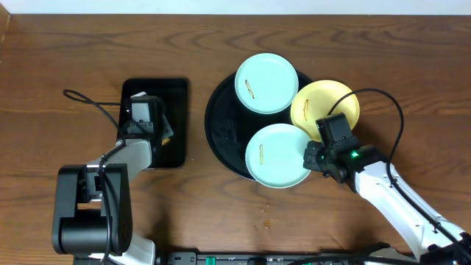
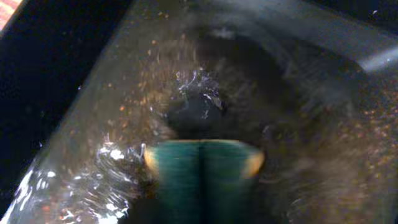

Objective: Clean dirty plates on tray and stack at the side
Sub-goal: 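Close the left gripper on the sponge and lift it, then carry the sponge with the left gripper toward the lower light-blue plate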

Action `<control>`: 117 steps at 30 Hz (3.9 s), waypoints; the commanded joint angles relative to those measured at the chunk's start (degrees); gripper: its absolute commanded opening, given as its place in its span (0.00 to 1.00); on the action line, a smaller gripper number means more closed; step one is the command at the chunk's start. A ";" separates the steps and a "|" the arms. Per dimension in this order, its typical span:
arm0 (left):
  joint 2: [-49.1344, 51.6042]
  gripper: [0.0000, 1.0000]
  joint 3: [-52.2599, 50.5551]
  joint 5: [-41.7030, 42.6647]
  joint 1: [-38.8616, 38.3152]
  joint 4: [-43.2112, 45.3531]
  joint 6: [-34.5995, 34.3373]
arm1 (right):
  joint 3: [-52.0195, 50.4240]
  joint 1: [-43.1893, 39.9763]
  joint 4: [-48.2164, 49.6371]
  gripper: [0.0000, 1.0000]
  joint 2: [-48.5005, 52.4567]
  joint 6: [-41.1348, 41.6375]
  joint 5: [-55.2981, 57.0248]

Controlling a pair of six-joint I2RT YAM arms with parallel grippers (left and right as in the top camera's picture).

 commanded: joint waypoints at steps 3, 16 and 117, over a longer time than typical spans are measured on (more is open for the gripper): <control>-6.08 0.67 -0.09 -0.74 0.24 -6.49 0.28 | 0.48 0.46 -1.53 0.11 0.24 -0.74 0.74; -8.90 0.66 -0.15 2.25 0.24 -14.34 -0.11 | -0.52 0.42 0.83 0.22 2.36 -0.70 4.15; -31.98 0.08 0.15 10.27 0.24 -4.15 11.56 | 6.75 0.46 7.69 0.01 4.28 -9.94 -0.44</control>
